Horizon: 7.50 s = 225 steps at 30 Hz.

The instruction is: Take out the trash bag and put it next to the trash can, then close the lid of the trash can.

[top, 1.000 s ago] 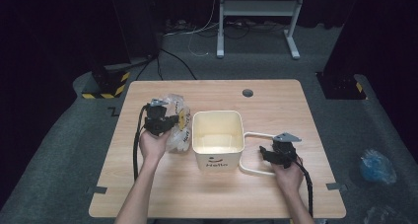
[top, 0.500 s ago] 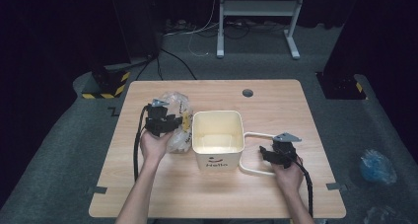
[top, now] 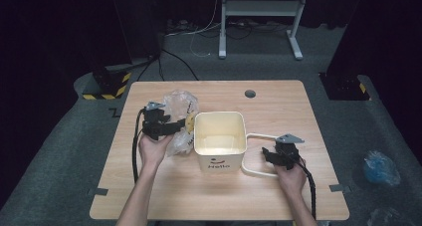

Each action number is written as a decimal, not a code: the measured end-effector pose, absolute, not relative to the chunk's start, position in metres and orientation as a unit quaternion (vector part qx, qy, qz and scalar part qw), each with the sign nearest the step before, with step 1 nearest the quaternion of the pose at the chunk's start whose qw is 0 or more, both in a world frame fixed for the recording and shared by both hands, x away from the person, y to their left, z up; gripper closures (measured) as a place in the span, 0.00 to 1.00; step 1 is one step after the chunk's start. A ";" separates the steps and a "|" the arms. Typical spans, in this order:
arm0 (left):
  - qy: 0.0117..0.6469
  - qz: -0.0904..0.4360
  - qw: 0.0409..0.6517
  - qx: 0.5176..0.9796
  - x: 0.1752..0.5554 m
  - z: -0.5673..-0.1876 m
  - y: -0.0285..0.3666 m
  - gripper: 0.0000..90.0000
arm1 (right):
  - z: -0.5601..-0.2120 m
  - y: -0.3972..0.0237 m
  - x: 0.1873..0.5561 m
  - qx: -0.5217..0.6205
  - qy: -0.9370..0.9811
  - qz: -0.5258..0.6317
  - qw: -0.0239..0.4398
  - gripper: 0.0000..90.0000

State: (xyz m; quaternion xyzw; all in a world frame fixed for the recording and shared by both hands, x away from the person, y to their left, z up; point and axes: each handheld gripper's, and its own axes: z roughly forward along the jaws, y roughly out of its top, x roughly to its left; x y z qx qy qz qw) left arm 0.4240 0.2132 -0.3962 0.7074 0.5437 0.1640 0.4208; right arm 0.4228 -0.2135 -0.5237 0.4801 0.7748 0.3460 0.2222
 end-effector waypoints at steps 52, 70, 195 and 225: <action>0.543 0.195 0.450 0.682 0.363 -0.422 0.261 0.26 | -0.524 -0.213 0.423 0.481 0.775 0.346 0.222 0.41; 0.538 0.209 0.418 0.701 0.352 -0.450 0.262 0.26 | -0.524 -0.213 0.423 0.482 0.774 0.346 0.221 0.41; 0.588 0.263 0.314 0.698 0.372 -0.528 0.257 0.31 | -0.520 -0.262 0.448 0.490 0.770 0.346 0.219 0.82; 0.589 0.263 0.314 0.697 0.372 -0.528 0.257 0.31 | -0.503 -0.276 0.439 0.482 0.765 0.366 0.219 0.86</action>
